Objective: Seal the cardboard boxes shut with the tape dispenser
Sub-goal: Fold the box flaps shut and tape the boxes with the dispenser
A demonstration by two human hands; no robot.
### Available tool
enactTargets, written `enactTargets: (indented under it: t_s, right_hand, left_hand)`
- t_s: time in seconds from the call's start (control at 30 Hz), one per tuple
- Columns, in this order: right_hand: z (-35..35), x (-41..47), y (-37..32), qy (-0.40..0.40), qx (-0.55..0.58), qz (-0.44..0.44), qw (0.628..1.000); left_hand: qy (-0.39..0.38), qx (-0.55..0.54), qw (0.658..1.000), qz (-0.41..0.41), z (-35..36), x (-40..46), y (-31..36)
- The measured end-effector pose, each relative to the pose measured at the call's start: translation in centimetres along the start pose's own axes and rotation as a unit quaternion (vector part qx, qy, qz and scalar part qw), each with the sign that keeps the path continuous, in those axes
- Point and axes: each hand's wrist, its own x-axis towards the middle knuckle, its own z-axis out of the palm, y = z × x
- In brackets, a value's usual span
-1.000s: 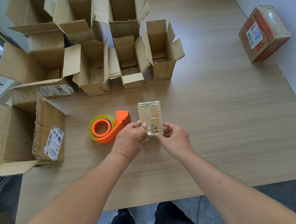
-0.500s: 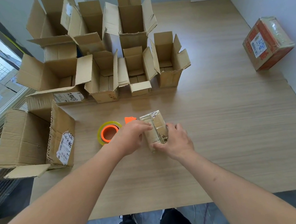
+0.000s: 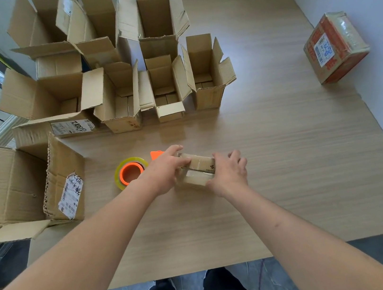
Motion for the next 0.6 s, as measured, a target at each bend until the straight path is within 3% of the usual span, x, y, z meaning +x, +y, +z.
enactTargets:
  t_s: [0.1, 0.27, 0.37, 0.53, 0.6]
  right_hand:
    - [0.3, -0.2, 0.1, 0.015, 0.043, 0.029, 0.999]
    - [0.9, -0.4, 0.6, 0.085, 0.061, -0.004, 0.995]
    - [1.6, -0.5, 0.7, 0.087, 0.068, -0.041, 0.993]
    - [1.9, 0.7, 1.5, -0.004, 0.071, -0.163, 0.984]
    - [1.8, 0.8, 2.0, -0.004, 0.068, -0.197, 0.978]
  left_hand:
    - [-0.009, -0.040, 0.999, -0.008, 0.3, -0.3, -0.3]
    - [-0.026, -0.084, 0.996, 0.015, 1.3, -1.3, -1.0]
    - [-0.025, -0.086, 0.996, 0.029, 1.5, -2.0, -1.3]
    - [0.077, -0.022, 0.997, 0.010, 2.7, -3.3, -1.5]
    - [0.112, -0.001, 0.994, 0.009, 3.7, -3.7, -1.1]
